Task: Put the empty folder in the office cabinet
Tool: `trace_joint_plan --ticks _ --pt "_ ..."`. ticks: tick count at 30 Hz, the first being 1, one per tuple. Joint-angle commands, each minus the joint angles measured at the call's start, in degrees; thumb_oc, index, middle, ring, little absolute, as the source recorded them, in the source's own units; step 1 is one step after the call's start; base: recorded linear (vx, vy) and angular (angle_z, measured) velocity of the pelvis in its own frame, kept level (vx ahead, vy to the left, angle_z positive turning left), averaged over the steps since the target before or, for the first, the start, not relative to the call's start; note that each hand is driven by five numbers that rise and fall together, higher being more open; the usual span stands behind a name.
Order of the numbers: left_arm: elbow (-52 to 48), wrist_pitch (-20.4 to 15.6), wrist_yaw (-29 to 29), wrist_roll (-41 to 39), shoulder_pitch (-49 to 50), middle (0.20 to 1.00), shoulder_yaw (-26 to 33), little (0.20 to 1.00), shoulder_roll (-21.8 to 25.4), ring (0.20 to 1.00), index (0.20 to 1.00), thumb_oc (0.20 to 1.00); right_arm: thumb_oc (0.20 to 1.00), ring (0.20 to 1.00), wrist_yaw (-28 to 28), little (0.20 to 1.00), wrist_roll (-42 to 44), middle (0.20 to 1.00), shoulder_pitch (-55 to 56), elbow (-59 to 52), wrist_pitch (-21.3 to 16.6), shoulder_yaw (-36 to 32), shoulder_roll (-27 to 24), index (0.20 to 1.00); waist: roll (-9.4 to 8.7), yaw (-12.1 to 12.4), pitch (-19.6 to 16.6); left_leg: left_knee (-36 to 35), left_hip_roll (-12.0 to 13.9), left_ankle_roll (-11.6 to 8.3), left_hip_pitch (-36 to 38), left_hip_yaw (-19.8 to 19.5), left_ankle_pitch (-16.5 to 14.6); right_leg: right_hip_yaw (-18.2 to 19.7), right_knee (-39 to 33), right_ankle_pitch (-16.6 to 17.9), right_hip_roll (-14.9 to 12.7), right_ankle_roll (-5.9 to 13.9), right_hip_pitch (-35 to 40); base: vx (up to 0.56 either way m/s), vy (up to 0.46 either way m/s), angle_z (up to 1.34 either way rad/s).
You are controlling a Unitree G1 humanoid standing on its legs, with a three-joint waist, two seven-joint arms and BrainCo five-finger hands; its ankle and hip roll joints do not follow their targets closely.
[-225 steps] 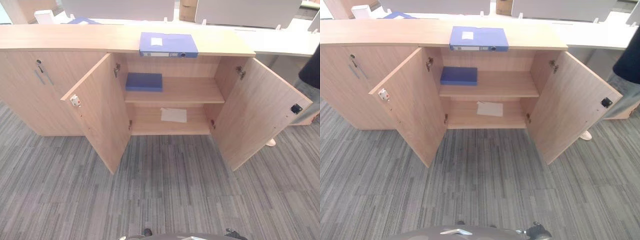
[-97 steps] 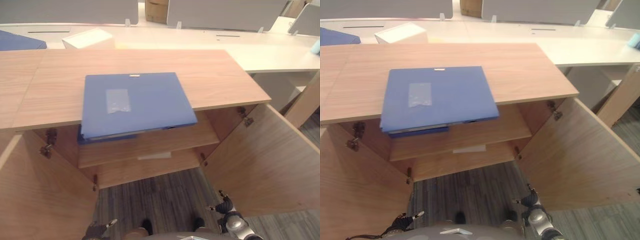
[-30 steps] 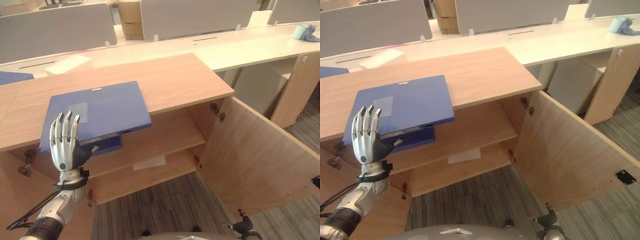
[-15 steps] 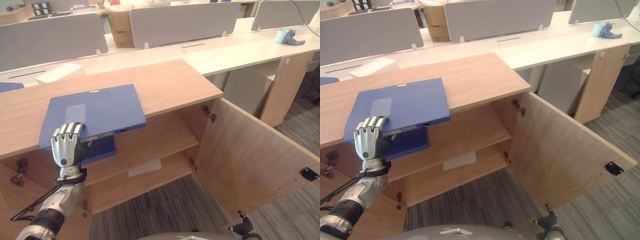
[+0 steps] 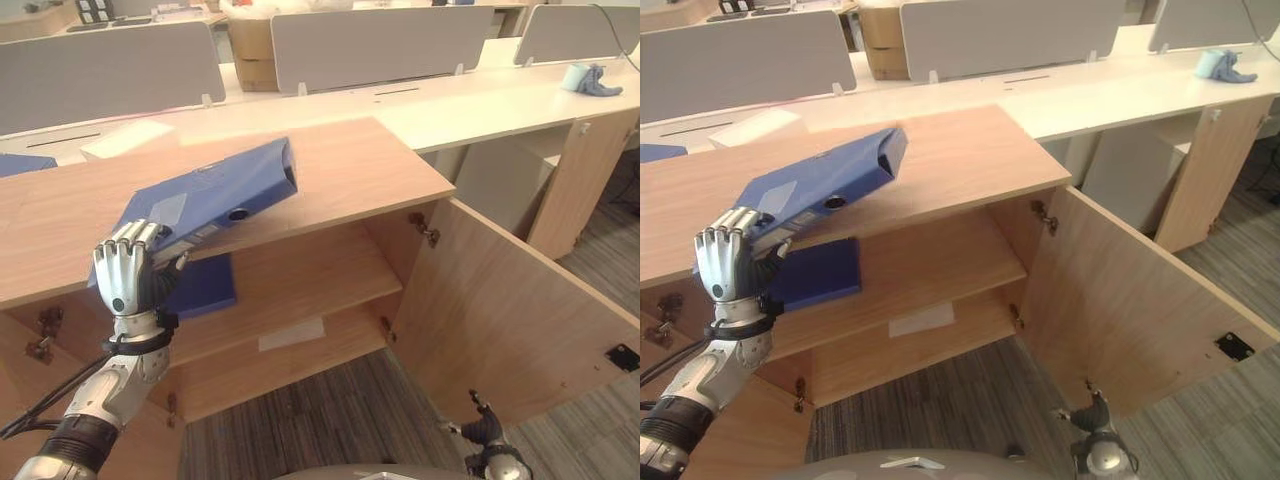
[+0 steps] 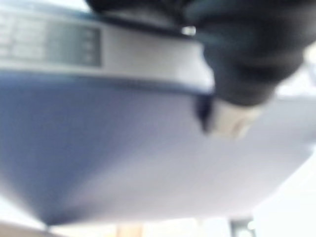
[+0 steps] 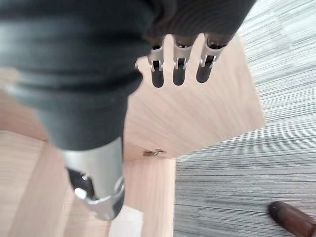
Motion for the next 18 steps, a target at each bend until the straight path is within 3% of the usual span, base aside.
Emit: trace_joint_plan --ticks 1,5,7,8,13,18 --pt "-2.9 -7.4 -3.7 -12.0 -6.9 0.200 4.3 0.200 1.7 0.200 0.200 0.200 1.000 1.000 5.3 1.000 3.6 1.000 -5.0 -4.5 -4.8 0.0 -3.3 1.000 1.58 0.5 3.1 0.1 1.0 0.41 2.3 -0.7 -7.2 0.9 0.3 -5.9 -1.6 2.82 3.6 -0.01 -0.043 0.15" --pt "-10.0 -12.3 -12.9 -25.4 -6.5 0.200 6.7 0.200 -2.2 0.200 0.200 0.200 1.000 1.000 11.1 1.000 6.0 1.000 -5.0 -14.2 -5.7 0.2 -3.5 1.000 0.89 1.0 2.7 0.1 1.0 0.24 2.1 -1.8 -6.9 0.1 0.3 -6.1 -1.7 2.88 3.9 0.00 -0.031 0.10" --pt "-11.0 -13.0 -15.3 -28.9 -6.5 0.200 6.8 0.200 -3.1 0.200 0.200 0.200 1.000 1.000 12.2 1.000 6.3 1.000 -5.1 -15.9 -5.9 0.3 -3.7 1.000 0.78 1.1 2.7 0.1 1.0 0.22 2.4 -2.0 -7.0 0.0 0.3 -6.3 -1.7 2.95 4.3 0.00 -0.011 0.13" --pt "-12.2 -14.0 -19.3 -33.5 -6.3 0.200 7.1 0.200 -4.4 0.200 0.200 0.200 1.000 1.000 13.8 1.000 7.8 1.000 -5.5 -18.6 -5.1 0.4 -4.0 1.000 0.63 1.3 2.5 0.1 1.0 0.16 2.1 -2.2 -6.7 -0.2 0.3 -6.1 -1.7 2.90 4.1 0.00 -0.011 0.08" --pt "-17.2 -12.4 -39.5 -54.0 -2.9 0.200 7.0 0.200 -9.8 0.200 0.200 0.200 1.000 1.000 22.7 1.000 12.7 1.000 -6.9 -30.2 -1.5 -0.2 -5.2 1.000 0.12 2.5 2.3 0.1 1.0 -0.01 1.9 -2.9 -6.3 -1.0 0.3 -5.9 -1.8 2.93 4.3 0.00 -0.003 0.03" --pt "-19.0 -10.7 -50.6 -64.6 1.3 0.200 7.6 0.200 -11.7 0.200 0.200 0.200 1.000 1.000 29.9 1.000 17.8 1.000 -7.8 -38.7 0.4 -2.5 -7.5 1.000 -0.21 3.6 2.2 0.1 0.9 -0.10 1.6 -3.6 -5.8 -1.7 0.3 -5.7 -1.9 2.84 4.2 0.00 0.005 0.05"
